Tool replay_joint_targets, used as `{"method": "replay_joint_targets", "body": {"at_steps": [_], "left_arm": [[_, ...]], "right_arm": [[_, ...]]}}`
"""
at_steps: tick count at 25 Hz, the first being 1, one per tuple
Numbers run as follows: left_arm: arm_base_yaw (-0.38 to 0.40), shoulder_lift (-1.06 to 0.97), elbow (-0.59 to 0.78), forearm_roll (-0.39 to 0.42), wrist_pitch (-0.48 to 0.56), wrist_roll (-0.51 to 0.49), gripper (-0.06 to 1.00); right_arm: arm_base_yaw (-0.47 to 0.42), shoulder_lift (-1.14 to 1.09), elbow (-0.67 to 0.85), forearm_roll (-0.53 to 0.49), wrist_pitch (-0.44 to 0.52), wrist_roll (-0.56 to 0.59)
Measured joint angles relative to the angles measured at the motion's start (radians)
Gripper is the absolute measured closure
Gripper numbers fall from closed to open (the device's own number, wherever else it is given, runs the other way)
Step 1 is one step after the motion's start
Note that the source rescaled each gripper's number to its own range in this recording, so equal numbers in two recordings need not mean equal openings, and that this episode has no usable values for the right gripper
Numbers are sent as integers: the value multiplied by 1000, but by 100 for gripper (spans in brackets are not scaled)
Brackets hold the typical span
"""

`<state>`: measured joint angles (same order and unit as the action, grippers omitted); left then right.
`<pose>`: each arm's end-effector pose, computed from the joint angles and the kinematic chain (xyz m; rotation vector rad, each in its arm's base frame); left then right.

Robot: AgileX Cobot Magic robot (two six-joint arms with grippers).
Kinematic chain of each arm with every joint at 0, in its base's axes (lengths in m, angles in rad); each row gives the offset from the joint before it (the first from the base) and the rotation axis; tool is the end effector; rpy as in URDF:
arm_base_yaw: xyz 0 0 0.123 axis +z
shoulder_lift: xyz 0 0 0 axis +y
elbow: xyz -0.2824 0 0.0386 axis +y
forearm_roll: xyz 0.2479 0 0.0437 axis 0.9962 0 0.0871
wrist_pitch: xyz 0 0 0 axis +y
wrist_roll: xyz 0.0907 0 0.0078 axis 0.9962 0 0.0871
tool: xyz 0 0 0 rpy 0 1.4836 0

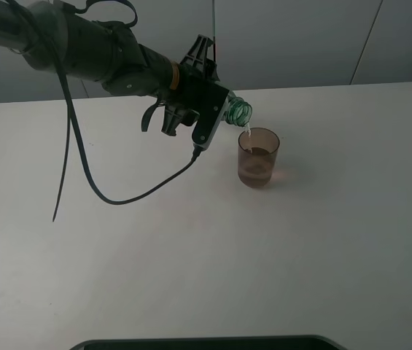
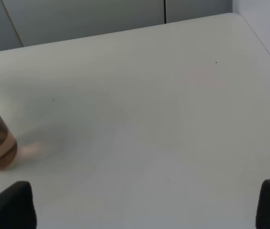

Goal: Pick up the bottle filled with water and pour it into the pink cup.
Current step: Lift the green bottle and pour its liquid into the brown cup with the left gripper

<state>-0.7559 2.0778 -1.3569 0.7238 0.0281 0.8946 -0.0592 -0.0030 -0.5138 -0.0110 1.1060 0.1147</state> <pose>0.3345 -0.3129 0.1648 2.1017 0.8598 0.4871 -0.0089 -0.0004 0.2773 0.1809 2.0649 0.0208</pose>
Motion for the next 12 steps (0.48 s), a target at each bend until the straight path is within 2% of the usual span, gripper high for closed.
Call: {"method": "replay_joint_targets", "body": {"at_steps": [8, 12], "left_arm": [[0, 0, 0, -2, -34, -2, 94], [0, 0, 0, -49, -45, -2, 94]], "right_arm": [[0, 0, 0, 0, 0, 0], [0, 0, 0, 0, 0, 0]]}}
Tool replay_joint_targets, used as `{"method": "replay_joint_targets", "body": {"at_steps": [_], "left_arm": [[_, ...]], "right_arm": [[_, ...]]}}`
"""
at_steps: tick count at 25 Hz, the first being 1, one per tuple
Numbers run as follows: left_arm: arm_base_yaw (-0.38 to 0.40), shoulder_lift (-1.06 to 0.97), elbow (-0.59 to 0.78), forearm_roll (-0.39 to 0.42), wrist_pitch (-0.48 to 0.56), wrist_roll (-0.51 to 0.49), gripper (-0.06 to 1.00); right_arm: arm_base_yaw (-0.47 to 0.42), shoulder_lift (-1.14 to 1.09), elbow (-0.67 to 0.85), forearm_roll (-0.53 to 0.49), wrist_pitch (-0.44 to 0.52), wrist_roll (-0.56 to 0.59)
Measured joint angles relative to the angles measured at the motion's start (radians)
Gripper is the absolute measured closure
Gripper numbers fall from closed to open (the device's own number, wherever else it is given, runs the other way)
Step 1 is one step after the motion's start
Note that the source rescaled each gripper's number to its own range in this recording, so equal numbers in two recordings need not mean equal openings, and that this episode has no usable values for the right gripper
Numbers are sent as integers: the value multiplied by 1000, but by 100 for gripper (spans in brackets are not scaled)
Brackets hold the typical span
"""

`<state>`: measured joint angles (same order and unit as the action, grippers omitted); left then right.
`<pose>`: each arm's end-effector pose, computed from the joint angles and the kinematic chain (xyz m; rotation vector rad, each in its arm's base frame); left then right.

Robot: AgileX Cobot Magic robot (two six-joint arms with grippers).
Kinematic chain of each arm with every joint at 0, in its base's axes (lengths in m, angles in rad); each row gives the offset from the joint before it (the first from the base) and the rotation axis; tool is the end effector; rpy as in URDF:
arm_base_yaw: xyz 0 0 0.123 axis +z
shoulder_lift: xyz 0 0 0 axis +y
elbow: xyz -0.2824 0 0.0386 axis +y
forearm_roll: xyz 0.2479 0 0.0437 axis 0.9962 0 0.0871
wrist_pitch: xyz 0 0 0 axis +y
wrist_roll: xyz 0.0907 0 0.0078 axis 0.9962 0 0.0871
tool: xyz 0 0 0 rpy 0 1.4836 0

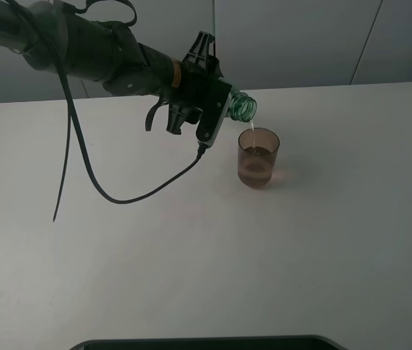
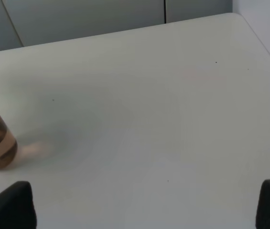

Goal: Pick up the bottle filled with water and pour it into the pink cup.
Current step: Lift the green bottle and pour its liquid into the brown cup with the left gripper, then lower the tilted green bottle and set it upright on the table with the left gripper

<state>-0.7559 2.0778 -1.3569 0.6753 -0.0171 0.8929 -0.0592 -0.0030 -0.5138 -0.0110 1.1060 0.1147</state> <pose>0.3341 -0.3161 0.1673 2.0455 0.8794 0.4417 -0.0089 -0.0004 0.2773 0.1809 2.0649 0.0208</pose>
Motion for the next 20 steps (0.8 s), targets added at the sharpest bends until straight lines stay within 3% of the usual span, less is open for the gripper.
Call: {"method": "replay_joint_targets", "body": {"at_steps": [5, 10, 20], "left_arm": [[0, 0, 0, -34, -19, -15, 94], [0, -2, 0, -95, -59, -91, 94], [37, -175, 0, -424, -75, -382, 94]], "right_arm": [[0, 0, 0, 0, 0, 0], [0, 0, 0, 0, 0, 0], [0, 0, 0, 0, 0, 0]]}}
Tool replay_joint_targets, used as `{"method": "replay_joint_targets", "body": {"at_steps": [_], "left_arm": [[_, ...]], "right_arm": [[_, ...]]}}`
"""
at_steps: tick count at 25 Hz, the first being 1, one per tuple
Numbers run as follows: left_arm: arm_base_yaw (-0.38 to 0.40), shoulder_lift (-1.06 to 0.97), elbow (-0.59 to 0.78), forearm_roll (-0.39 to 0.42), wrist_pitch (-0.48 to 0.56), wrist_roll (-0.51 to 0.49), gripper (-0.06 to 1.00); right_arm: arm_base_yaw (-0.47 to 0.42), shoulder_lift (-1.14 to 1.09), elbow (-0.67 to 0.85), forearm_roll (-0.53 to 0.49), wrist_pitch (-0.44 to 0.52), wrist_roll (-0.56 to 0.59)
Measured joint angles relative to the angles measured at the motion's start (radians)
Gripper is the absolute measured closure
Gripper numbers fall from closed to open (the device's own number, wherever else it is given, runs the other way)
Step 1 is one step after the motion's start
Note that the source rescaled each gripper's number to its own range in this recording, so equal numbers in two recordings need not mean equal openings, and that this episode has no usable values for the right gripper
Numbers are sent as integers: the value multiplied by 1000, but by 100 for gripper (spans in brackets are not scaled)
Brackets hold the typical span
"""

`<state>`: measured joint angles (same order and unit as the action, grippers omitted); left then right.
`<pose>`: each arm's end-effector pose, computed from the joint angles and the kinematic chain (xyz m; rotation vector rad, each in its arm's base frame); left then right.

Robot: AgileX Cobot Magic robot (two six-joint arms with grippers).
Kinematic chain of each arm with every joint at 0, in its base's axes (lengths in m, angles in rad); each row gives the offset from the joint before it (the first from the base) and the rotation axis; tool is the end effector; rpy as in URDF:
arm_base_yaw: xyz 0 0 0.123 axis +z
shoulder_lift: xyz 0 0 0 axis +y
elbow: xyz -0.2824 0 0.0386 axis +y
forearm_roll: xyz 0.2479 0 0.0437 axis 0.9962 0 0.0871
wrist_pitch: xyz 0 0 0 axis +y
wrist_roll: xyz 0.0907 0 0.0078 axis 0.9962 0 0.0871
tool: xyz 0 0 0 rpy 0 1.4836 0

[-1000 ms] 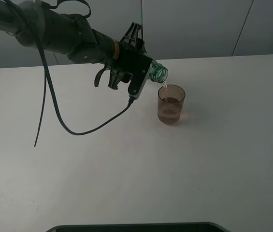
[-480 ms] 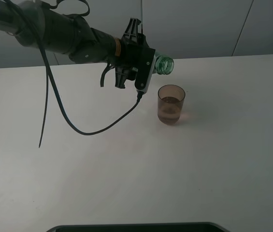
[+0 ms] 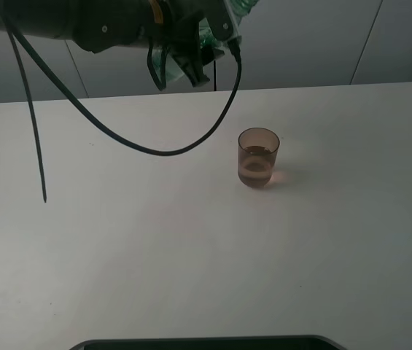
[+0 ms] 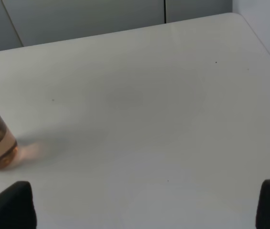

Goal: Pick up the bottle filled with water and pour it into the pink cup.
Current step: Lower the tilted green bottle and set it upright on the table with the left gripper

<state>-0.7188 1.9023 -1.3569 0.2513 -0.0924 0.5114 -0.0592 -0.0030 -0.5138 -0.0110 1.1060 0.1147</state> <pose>0.3357 -0.2965 0.2533 1.3193 1.4215 0.0063 -0.0089 -0.0004 0.2773 0.1809 2.0649 0.0208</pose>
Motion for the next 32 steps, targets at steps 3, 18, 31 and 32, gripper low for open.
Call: {"method": "replay_joint_targets", "body": {"at_steps": [3, 18, 31, 32], "left_arm": [[30, -48, 5, -42, -26, -93, 94], [89, -168, 460, -231, -561, -378, 94], [120, -165, 687, -436, -852, -326, 94], [133, -156, 687, -436, -860, -328, 94]], "right_arm": [[0, 0, 0, 0, 0, 0], [0, 0, 0, 0, 0, 0], [0, 0, 0, 0, 0, 0], [0, 0, 0, 0, 0, 0]]}}
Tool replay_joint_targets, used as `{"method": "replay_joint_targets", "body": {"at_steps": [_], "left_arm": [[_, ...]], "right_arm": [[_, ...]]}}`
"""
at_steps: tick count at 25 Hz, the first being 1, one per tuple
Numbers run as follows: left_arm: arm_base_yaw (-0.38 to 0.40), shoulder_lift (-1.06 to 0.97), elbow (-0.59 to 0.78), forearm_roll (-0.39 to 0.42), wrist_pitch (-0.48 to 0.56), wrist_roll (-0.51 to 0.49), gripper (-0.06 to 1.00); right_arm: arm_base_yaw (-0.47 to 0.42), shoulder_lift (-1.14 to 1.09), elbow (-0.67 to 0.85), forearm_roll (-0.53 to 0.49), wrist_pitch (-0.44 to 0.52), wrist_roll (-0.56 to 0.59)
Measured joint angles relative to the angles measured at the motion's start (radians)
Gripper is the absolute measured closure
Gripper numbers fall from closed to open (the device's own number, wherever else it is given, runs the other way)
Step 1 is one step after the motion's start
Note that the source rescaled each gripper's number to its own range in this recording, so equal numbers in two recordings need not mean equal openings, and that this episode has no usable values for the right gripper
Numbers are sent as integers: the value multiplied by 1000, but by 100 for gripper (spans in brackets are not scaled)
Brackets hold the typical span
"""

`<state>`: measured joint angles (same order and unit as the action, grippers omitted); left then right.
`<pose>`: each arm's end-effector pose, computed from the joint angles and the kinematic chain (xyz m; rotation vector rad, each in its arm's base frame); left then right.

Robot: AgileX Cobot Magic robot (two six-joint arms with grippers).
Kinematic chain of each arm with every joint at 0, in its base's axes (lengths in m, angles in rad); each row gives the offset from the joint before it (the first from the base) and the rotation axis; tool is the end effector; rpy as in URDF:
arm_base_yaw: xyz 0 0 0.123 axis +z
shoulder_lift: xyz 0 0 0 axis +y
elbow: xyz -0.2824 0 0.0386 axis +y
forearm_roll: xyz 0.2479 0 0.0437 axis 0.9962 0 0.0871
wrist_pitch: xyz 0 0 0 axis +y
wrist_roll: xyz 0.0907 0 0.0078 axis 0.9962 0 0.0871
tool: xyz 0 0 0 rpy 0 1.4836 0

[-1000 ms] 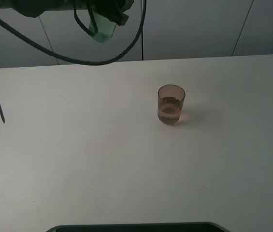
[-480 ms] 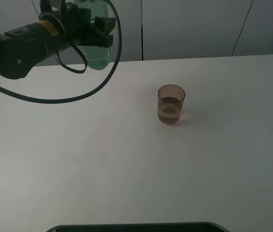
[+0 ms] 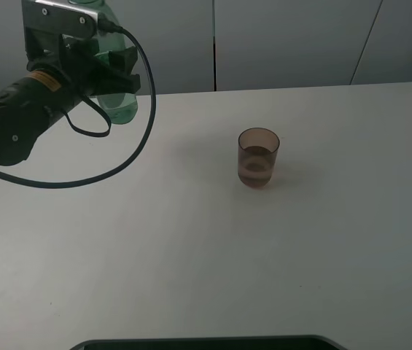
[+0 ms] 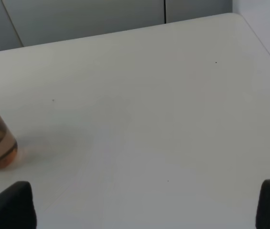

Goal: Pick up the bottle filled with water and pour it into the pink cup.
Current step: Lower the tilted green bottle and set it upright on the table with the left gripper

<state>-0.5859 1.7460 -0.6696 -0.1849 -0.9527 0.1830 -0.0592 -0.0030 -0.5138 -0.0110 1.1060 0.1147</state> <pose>0.2852 -0.1729 0.1927 0.4146 1.5679 -0.2729 -0.0089 -0.0004 0.2773 0.1809 2.0649 0.0208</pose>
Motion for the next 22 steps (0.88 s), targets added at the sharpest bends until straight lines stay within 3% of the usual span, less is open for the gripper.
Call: {"method": "replay_joint_targets", "body": {"at_steps": [9, 22], "left_arm": [[116, 125, 0, -15, -35, -42, 94], [224, 274, 0, -17, -161, -66, 94]], "right_arm": [[0, 0, 0, 0, 0, 0], [0, 0, 0, 0, 0, 0]]}}
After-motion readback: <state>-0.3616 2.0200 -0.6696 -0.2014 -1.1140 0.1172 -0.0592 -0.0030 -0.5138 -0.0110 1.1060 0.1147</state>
